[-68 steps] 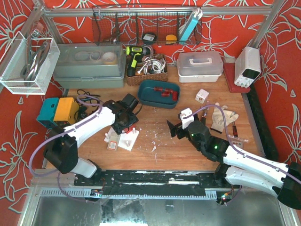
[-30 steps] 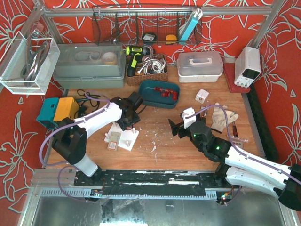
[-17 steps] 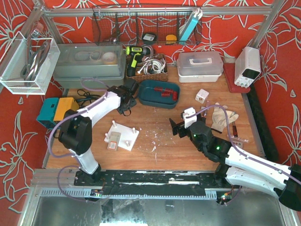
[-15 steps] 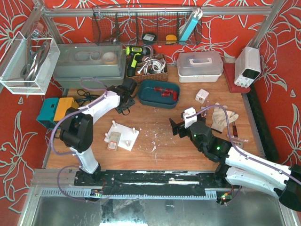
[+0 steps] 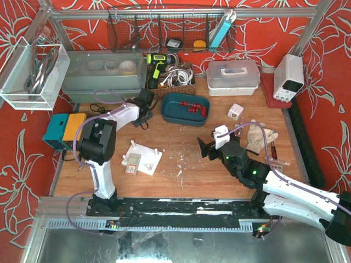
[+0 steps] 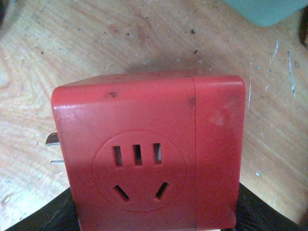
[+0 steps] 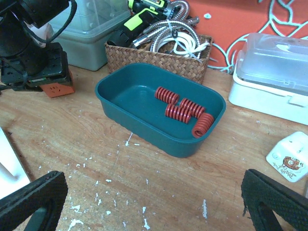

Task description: Install the large spring

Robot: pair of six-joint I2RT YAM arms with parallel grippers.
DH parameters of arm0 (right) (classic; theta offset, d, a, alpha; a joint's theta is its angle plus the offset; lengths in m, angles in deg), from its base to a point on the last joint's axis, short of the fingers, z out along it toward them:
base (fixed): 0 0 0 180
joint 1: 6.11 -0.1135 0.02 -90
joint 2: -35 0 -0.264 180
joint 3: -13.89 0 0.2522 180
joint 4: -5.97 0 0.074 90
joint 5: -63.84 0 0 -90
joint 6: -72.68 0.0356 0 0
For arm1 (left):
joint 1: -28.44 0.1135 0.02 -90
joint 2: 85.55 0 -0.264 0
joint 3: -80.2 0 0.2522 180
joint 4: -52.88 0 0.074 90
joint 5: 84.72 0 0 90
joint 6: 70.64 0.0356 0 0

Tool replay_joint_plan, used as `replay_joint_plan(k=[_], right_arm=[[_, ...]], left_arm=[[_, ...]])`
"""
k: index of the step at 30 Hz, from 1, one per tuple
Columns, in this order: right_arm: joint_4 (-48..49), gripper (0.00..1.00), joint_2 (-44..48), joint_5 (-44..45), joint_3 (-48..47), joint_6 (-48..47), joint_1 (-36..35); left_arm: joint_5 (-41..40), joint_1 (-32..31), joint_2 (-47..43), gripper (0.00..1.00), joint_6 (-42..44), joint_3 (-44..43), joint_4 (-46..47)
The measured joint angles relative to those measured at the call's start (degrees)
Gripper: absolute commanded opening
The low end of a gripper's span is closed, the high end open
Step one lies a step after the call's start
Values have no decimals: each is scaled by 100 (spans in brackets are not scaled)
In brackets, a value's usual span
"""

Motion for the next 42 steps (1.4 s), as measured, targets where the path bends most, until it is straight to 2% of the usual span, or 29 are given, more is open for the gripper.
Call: replay_joint_plan(k=[4,6,8,17,27,32,37,42], right_arm=[[0,99,0,7,0,0,0],[0,99,-4,20,0,-2,0],[0,99,-7,31,0,-2,0],[-9,99,-7,39,0,-2,0],[-90,99,-44,94,0,2,0],[-149,99,-168,98,0,4,0],[-184,99,-205,105,-2,7,0],[-186,99,-205,109,-2,9,0]], left_arm=[[-4,68,162,84,151,-76,160],[-15,74,177,94,225,-151,195],[-31,74,177,99,306,-258,236],[-39,31,-22,97,409,-334,85],[-243,-839,-1657,88,1318,107,-968],[-142,-896,-2507,86,1515,916,-1482],[170,-892,-3449,87,1311,1917,-1884],[509,-911,-3805,85,1187,2435,-1926]])
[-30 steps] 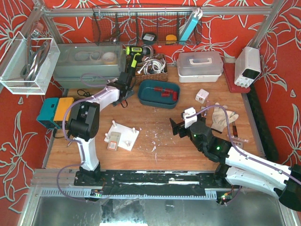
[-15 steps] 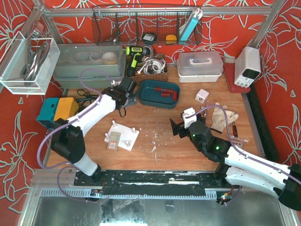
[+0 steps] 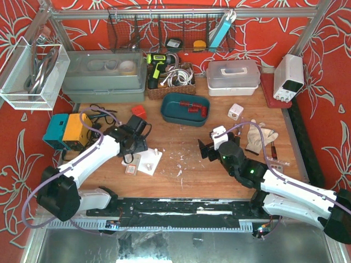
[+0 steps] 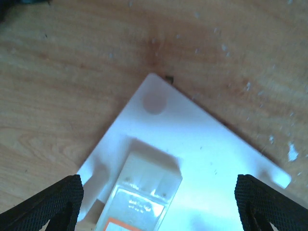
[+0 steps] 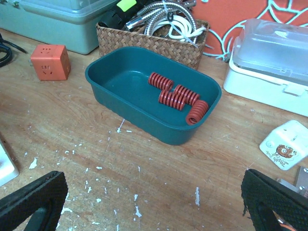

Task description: Install the large spring

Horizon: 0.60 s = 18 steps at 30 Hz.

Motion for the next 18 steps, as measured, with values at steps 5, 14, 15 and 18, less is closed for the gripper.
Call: replay_joint_plan(k=[5,14,15,18], right_arm=[[-4,99,0,83,0,0,0],[-7,99,-103,125,0,0,0],[-4,99,-109,125,0,0,0],[-4,99,-122,127,0,0,0]], left_arm=[[153,-162,-197,89,-393,378,-87],[411,-413,-1231,100,-1268,938,-522],[402,-431,-1268,100,-1327,938,-557],[345,-450,-1316,100,-1513,946,-702]])
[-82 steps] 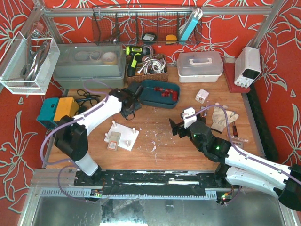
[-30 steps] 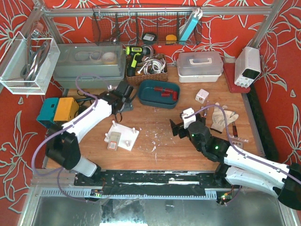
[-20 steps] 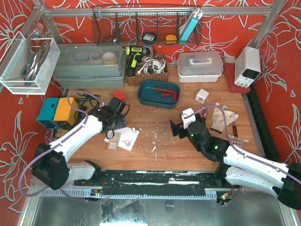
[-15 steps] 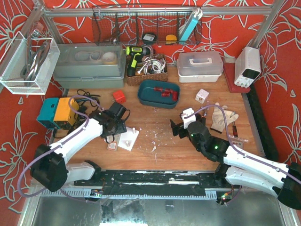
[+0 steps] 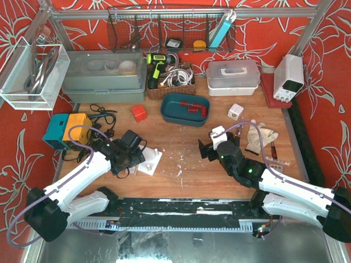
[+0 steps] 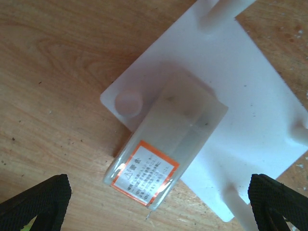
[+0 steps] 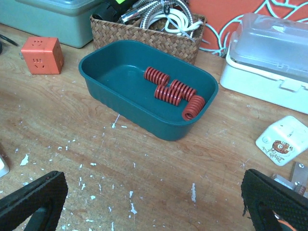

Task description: Install the large spring

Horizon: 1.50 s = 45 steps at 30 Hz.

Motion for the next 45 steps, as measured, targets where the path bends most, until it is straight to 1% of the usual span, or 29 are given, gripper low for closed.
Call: replay_joint_plan(k=[7,17,28,30,34,36,41,45], right_arm=[[0,99,-57,2,0,0,0],[0,99,-61,17,0,0,0],[0,99,-61,90,0,0,0],[0,99,-61,103,0,0,0],[-2,99,-61,111,0,0,0],[-2,99,-61,136,0,0,0],[-2,99,-61,149,0,0,0],[-7,99,-61,149,0,0,0]], left_arm=[[33,-13,55,100,-227,256,-11],[223,-133,463,100,-219,680,560],[328,-229,669,98,-52,745,1005],[363,-260,669,96,-46,745,1043],[422,-343,651,83,-63,745,1086],[420,-372,603,79,-66,750,1106],[341,-378,557,75,-114,754,1088],[280,-378,557,77,-138,780,1086]])
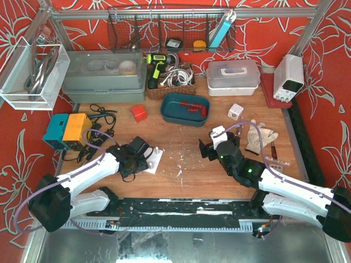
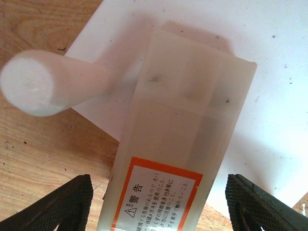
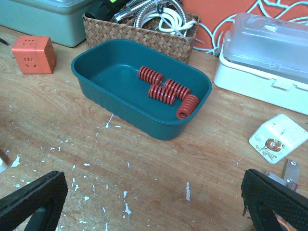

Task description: Install the large spring

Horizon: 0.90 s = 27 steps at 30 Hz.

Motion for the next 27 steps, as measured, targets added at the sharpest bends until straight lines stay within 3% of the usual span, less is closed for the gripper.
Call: replay_joint_plan(k=[6,27], right_arm=[[0,99,0,2,0,0,0],[-9,99,2,28,0,0,0]], left_arm=[[4,0,24,74,2,101,50],[24,0,55,47,101,129,203]])
